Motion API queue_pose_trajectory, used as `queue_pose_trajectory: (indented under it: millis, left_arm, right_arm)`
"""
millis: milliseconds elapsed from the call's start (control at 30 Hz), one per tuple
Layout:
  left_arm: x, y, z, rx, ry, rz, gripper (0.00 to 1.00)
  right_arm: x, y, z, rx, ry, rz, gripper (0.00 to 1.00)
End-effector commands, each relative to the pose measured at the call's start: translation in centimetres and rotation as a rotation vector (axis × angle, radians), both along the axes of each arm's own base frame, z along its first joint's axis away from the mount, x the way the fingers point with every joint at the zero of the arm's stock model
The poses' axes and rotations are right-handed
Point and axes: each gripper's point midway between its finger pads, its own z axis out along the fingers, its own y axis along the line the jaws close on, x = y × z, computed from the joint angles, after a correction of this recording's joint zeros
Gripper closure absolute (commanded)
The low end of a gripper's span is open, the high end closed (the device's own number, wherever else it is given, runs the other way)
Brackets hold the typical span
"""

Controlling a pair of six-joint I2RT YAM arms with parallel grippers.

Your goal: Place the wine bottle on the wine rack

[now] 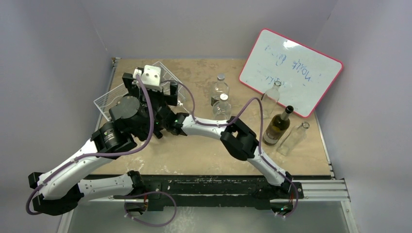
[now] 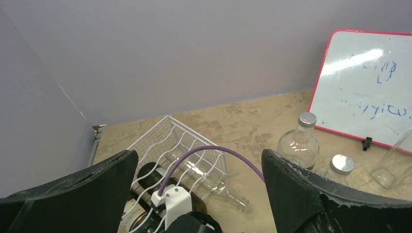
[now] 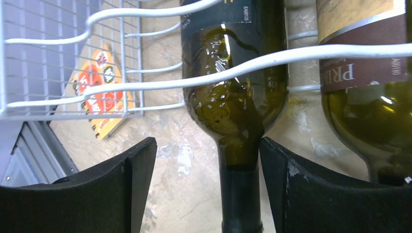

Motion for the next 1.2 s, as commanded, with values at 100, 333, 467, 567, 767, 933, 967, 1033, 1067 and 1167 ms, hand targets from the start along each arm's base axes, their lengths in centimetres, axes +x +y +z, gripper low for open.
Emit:
queue_pose_trajectory:
  millis: [100,333,467,567,767,933,967,1033,1067,1167]
  left_arm:
    - [-0.8,1.5,3.9,-0.087,-0.065,0.004,0.0]
    - [-1.8,2.7,5.4,-0.172,-0.09,-0.007,0.0]
    - [-2.4,3.4,5.2,-0.215,-0.105,-0.02,0.0]
    - [-2.9,3.7,5.2,-0.251,-0.13,-0.042,0.0]
    - [-3.2,3.5,4.4,-0.24,-0.141,-0.082,0.0]
    - [-3.2,3.1,3.2,-0.217,-0.127,-0.093,0.0]
    - [-3.2,3.1,2.9,-0.212,-0.121,-0.091,0.0]
    - [-3.0,2.9,2.3,-0.201,-0.107,-0.088,0.0]
    - [-3.0,2.8,1.9,-0.196,-0.1,-0.088,0.0]
    - [-2.8,2.6,0.9,-0.164,-0.076,-0.085,0.0]
  right_arm:
    - [-0.9,-1.0,13.7,0.23,-0.152,0.041,0.2]
    - [-0.8,-6.3,15.7,0.168,-0.153,-0.05,0.22]
    - [-0.6,-11.7,17.1,0.145,-0.17,-0.16,0.23]
    - [-0.1,-15.9,17.9,0.098,-0.21,-0.251,0.24]
    - [1.3,-23.0,22.1,0.034,-0.322,-0.392,0.24]
    - [3.2,-27.6,25.3,0.03,-0.39,-0.478,0.25]
    - [3.6,-28.6,25.8,0.025,-0.403,-0.5,0.25]
    - [4.5,-30.6,26.5,-0.013,-0.435,-0.54,0.25]
    - [5.0,-31.9,26.7,-0.044,-0.447,-0.568,0.25]
    - [6.5,-36.9,26.9,-0.145,-0.464,-0.691,0.25]
